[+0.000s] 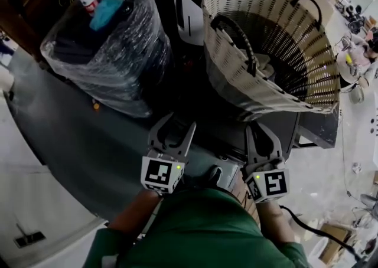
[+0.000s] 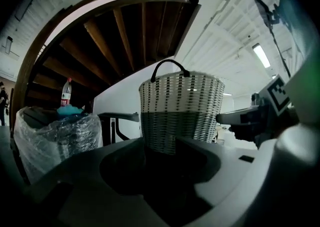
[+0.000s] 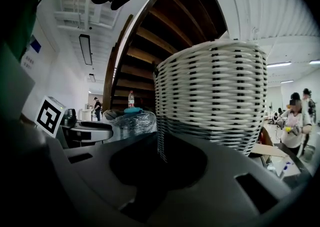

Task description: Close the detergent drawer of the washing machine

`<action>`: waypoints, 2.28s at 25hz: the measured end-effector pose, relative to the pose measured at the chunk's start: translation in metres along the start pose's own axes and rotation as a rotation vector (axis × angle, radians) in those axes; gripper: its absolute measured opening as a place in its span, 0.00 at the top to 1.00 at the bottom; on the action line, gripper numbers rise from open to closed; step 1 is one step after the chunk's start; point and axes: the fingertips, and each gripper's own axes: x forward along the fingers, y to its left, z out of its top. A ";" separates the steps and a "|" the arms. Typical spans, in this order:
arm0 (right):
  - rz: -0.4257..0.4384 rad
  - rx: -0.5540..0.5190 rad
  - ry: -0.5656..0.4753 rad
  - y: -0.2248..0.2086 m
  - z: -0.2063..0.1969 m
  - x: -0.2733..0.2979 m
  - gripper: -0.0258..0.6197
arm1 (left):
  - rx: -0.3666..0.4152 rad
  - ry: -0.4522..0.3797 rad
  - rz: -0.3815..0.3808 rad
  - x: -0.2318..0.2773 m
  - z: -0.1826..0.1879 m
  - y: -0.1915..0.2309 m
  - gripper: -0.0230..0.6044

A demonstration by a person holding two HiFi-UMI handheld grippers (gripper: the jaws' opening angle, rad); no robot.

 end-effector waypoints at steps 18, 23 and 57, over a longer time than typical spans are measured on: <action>0.020 -0.062 -0.131 0.012 0.041 -0.003 0.87 | 0.059 -0.101 -0.032 -0.007 0.059 -0.024 0.71; 0.027 -0.060 -0.142 0.008 0.042 -0.006 0.87 | 0.055 -0.093 -0.039 -0.004 0.058 -0.029 0.71; 0.154 -0.088 -0.103 0.019 0.029 0.000 0.88 | -0.042 -0.037 0.028 -0.004 0.036 -0.029 0.72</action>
